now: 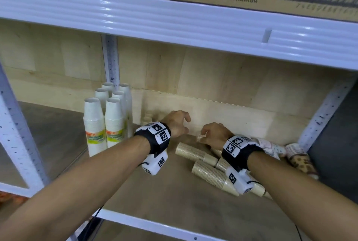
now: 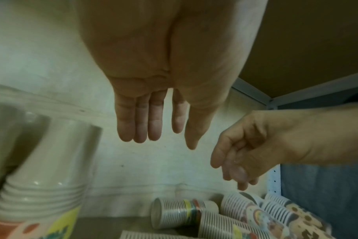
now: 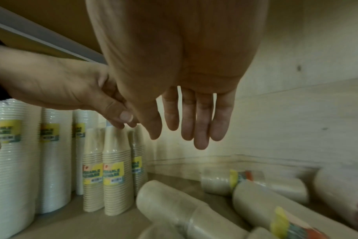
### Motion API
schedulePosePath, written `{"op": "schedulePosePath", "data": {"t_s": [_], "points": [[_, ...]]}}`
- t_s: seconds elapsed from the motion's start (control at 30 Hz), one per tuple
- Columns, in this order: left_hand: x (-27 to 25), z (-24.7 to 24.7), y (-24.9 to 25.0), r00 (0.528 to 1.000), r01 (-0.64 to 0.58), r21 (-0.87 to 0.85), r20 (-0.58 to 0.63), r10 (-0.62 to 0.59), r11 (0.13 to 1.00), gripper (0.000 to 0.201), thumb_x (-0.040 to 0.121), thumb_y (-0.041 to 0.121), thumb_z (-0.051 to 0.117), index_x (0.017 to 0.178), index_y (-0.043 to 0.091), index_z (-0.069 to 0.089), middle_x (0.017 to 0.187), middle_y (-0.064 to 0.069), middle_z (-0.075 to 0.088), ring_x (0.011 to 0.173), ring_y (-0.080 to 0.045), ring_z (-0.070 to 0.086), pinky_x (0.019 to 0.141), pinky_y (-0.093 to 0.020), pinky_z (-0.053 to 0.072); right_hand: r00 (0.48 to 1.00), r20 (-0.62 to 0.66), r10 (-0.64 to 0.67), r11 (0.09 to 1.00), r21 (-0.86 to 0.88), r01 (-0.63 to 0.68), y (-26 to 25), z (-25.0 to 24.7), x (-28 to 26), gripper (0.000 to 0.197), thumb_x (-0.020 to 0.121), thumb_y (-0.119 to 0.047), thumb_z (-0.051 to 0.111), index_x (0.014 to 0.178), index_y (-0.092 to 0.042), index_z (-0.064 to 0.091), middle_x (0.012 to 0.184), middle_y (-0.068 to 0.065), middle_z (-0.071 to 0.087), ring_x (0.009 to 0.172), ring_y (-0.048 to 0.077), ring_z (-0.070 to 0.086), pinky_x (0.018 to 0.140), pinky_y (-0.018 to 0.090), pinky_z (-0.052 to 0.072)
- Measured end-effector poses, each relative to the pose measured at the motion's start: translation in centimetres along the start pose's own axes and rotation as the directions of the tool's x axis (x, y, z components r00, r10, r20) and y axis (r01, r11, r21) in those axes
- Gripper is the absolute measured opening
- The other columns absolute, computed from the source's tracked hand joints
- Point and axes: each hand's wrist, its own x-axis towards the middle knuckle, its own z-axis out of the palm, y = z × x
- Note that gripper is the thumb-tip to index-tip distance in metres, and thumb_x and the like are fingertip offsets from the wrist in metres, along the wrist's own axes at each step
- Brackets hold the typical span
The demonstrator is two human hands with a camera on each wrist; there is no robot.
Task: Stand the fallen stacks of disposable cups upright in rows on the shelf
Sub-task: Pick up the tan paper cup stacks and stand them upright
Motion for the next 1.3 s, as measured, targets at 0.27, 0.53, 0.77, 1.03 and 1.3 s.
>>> {"op": "schedulePosePath", "data": {"t_s": [0.27, 0.53, 0.77, 1.03, 1.3], "points": [[1.8, 4.7, 1.2, 0.972, -0.074, 0.003, 0.222, 0.072, 0.997, 0.035, 0.083, 0.024, 0.073, 0.116, 0.027, 0.062, 0.126, 0.002, 0.057, 0.105, -0.017, 0.057, 0.085, -0.025, 0.047, 0.988, 0.151, 0.038, 0.994, -0.107, -0.022, 5.4, 1.0, -5.1, 0.029, 0.078, -0.035, 0.07, 0.102, -0.018, 0.07, 0.106, -0.001, 0.066, 0.096, 0.019, 0.063, 0.077, 0.031, 0.05], [3.7, 9.4, 0.3, 0.93, -0.121, 0.105, 0.36, 0.076, 0.987, 0.05, 0.091, 0.005, 0.063, 0.139, 0.01, 0.05, 0.143, -0.003, 0.046, 0.129, -0.025, 0.047, 0.097, -0.024, 0.037, 0.974, 0.226, 0.029, 0.983, -0.183, 0.013, 8.2, 3.8, -7.9, 0.039, 0.08, -0.043, 0.067, 0.111, -0.019, 0.061, 0.11, 0.003, 0.061, 0.099, 0.024, 0.059, 0.073, 0.029, 0.041], [4.0, 11.9, -1.2, 0.935, -0.073, 0.112, 0.353, 0.029, 0.991, 0.064, 0.08, 0.004, 0.075, 0.138, 0.011, 0.05, 0.145, -0.01, 0.045, 0.13, -0.027, 0.046, 0.109, -0.032, 0.037, 0.986, 0.142, 0.082, 0.98, -0.191, -0.054, 9.2, 5.4, -8.6, 0.045, 0.078, -0.044, 0.069, 0.114, -0.019, 0.061, 0.11, 0.002, 0.063, 0.102, 0.022, 0.06, 0.084, 0.034, 0.049], [4.5, 12.2, -1.7, 0.939, -0.131, 0.17, 0.337, 0.067, 0.977, 0.067, 0.072, 0.009, 0.08, 0.132, 0.024, 0.054, 0.13, -0.003, 0.054, 0.118, -0.023, 0.053, 0.101, -0.032, 0.043, 0.987, 0.113, 0.116, 0.977, -0.194, -0.093, 9.4, 6.2, -8.3, 0.048, 0.071, -0.047, 0.071, 0.113, -0.026, 0.061, 0.106, -0.003, 0.063, 0.096, 0.018, 0.061, 0.07, 0.029, 0.044], [4.3, 12.4, -1.9, 0.954, -0.147, 0.204, 0.288, 0.084, 0.968, 0.061, 0.076, 0.014, 0.079, 0.13, 0.027, 0.054, 0.13, 0.0, 0.053, 0.118, -0.022, 0.052, 0.098, -0.028, 0.039, 0.978, 0.171, 0.116, 0.982, -0.166, -0.087, 9.4, 6.4, -8.5, 0.058, 0.069, -0.052, 0.073, 0.118, -0.024, 0.061, 0.108, -0.003, 0.065, 0.097, 0.018, 0.061, 0.075, 0.03, 0.048]]}}
